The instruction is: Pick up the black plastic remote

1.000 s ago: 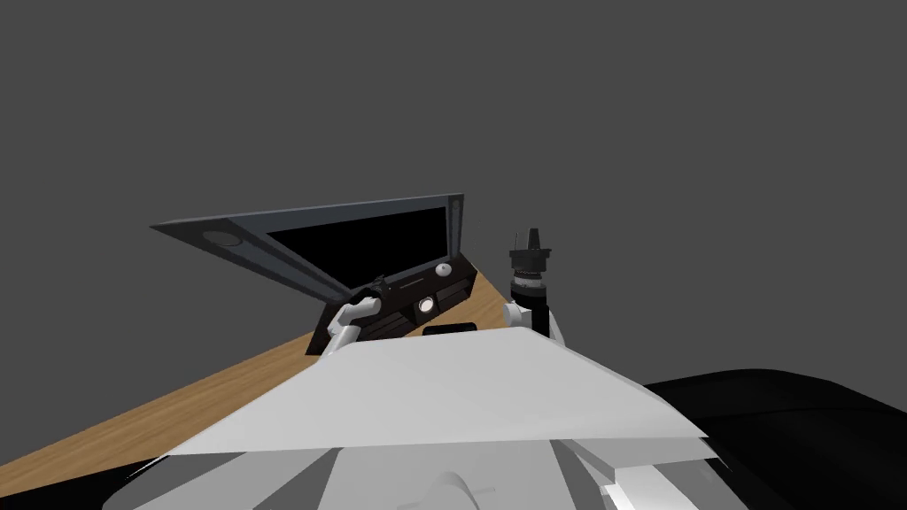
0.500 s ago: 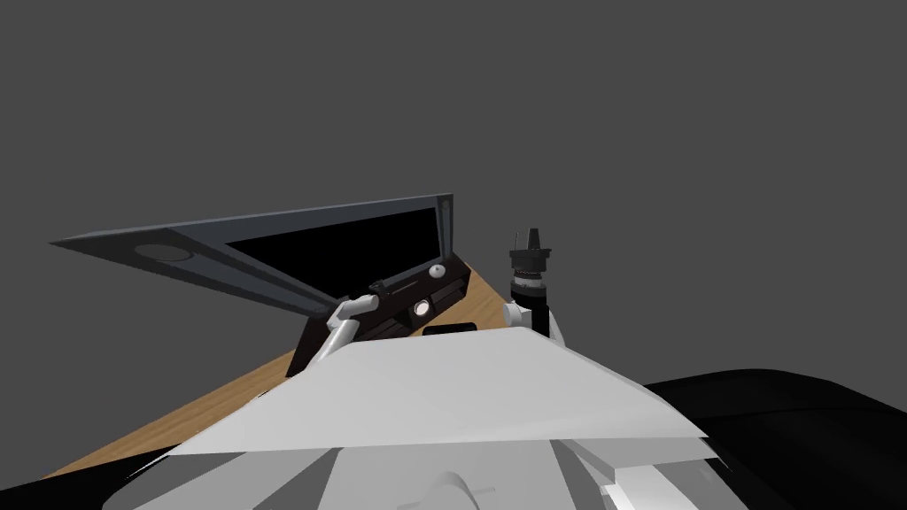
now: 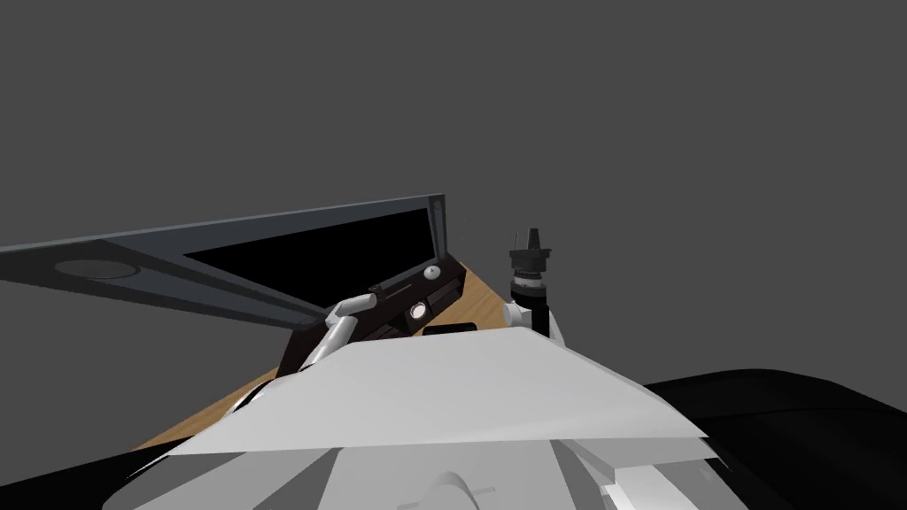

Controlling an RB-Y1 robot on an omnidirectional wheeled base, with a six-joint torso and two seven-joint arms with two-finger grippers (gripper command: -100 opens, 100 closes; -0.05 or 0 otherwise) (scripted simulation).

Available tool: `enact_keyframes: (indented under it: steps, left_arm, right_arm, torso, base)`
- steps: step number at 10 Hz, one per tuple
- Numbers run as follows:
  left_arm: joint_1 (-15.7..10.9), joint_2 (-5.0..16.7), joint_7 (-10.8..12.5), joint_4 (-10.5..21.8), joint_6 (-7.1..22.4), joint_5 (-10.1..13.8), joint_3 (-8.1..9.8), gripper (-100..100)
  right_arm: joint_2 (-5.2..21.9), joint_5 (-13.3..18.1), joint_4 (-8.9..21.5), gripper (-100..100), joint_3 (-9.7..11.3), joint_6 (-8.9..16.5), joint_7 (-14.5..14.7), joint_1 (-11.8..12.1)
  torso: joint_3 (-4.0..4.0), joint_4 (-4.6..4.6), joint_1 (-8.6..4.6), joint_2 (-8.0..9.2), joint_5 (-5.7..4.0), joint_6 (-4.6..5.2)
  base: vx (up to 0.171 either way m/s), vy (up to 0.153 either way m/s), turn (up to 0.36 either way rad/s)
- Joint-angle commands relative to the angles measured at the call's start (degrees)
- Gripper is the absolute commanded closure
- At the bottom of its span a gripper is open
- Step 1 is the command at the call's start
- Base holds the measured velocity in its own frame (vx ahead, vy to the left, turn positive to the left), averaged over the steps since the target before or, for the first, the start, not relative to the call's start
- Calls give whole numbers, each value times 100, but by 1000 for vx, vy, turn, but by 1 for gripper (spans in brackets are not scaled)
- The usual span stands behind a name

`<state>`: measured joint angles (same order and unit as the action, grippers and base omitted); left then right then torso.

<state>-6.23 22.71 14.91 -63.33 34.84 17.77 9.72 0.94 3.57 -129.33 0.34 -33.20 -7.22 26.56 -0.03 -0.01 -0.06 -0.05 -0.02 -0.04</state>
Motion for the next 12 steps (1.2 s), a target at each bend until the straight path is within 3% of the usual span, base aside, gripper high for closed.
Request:
enact_keyframes:
  steps: [1,4,5,6,7,12]
  left_arm:
    - [-94,46,5,259,153,58,14,-100]
    - [-403,204,39,844,601,216,87,-100]
    - [-403,204,39,844,668,216,87,-100]
    - [-548,279,54,1115,872,291,121,-100]
    - [-548,279,54,1122,911,291,121,-100]
    - [-942,484,90,1849,1572,492,213,-100]
  right_arm:
    - [0,0,0,0,0,0,0,0]
    - [0,0,0,0,-1,0,0,1]
    - [0,0,0,0,0,0,0,0]
    - [0,0,0,0,-1,0,0,1]
    - [0,0,0,0,0,0,0,0]
    - [0,0,0,0,-1,0,0,1]
  torso:
    - [0,0,0,0,0,0]
    - [0,-1,4,2,1,-6]
    - [1,0,1,2,0,-3]
    - [1,0,2,3,0,-5]
    - [1,0,2,1,0,-3]
    - [0,-1,4,2,1,-7]
  base:
    - [14,-4,-105]
    - [14,-6,-152]
    - [12,-5,-118]
    - [17,-7,-189]
    - [14,-1,-99]
    - [17,-2,-139]
